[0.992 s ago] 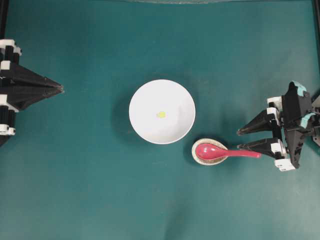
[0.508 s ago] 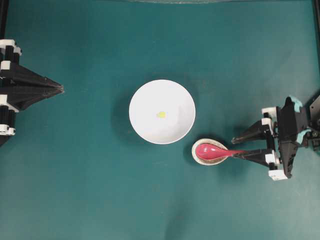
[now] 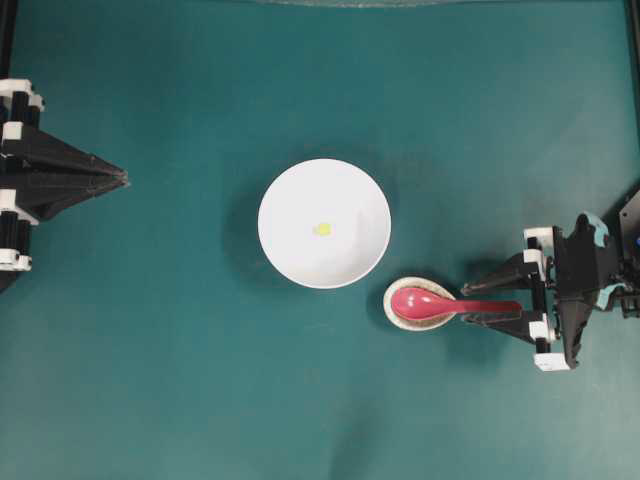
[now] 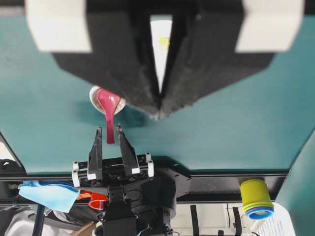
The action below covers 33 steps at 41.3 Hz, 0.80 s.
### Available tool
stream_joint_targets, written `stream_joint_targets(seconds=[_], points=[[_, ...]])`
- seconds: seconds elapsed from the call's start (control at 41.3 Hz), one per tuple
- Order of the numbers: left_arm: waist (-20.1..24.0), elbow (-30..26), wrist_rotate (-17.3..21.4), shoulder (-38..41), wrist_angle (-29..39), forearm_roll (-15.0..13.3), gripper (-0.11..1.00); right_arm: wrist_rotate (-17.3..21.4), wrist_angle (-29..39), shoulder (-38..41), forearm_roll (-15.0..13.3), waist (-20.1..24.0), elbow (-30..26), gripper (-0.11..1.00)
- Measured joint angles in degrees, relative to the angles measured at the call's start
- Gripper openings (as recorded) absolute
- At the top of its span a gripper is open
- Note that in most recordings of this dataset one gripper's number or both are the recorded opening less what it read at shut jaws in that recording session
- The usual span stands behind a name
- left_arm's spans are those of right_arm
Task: Scoop the yellow hexagonal prism block from the bowl with a spoon using the right arm.
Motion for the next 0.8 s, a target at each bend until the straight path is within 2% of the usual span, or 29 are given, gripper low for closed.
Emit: stream_joint_targets(seconds=[0.556,0.798], points=[[0.0,0.0,0.0,0.1,0.1,0.0,0.08,-0.3,-0.2,2.5,0.1,0.0,0.7,0.5],[0.0,0.0,0.0,0.1,0.1,0.0,0.08,-0.6,-0.2,2.7,0.0,1.3,0.7,0.5]])
